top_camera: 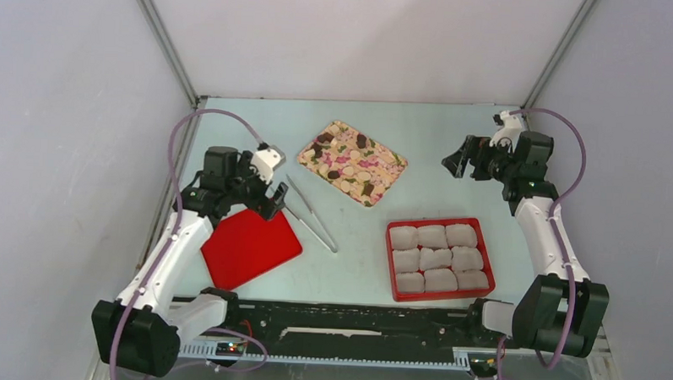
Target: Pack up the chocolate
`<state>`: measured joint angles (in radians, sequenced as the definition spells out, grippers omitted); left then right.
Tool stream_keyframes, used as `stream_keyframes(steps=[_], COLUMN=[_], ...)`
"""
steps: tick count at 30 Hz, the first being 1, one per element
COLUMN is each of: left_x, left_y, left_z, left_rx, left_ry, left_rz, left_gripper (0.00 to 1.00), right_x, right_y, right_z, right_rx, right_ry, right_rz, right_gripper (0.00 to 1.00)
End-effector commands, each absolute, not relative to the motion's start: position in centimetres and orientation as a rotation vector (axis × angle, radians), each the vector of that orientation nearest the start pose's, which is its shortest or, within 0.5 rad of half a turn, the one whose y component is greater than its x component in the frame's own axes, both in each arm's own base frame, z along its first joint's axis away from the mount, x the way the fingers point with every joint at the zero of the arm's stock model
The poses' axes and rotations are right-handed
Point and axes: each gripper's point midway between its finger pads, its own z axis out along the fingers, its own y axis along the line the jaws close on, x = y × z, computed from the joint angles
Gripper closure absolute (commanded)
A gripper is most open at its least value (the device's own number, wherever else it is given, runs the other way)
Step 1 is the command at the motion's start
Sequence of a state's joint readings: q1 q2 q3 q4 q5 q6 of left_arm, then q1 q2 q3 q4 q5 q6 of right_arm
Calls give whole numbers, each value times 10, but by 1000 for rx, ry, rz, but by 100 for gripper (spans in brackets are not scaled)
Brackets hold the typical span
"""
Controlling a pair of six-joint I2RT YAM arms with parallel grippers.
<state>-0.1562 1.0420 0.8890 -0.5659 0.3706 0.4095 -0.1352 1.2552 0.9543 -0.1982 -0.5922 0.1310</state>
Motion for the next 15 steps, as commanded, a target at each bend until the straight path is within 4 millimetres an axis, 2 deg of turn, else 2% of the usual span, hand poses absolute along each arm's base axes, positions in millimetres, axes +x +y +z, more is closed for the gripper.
stream_keyframes(steps=[1,5,8,12,15], left_x=[279,263,262,260,245], left_y=[-103,-104,-101,-112,-123], left_z=[192,174,170,175,174], left_rx=[1070,1305,1389,1475,1610], left_ry=[2014,2031,2023,1938,1888], left_rz=[-182,-102,-22,-70,-178], left_gripper=[0,0,0,0,2], right_x=[366,352,351,352,350], right_y=[64,71,70,70,72], right_z=[229,220,220,222,222], right_rx=[-242,-409,-412,-401,-406], right_ry=[1942,1941,1940,1933,1933], right_rz=[643,658,664,679,699], right_gripper=[1,1,1,1,1])
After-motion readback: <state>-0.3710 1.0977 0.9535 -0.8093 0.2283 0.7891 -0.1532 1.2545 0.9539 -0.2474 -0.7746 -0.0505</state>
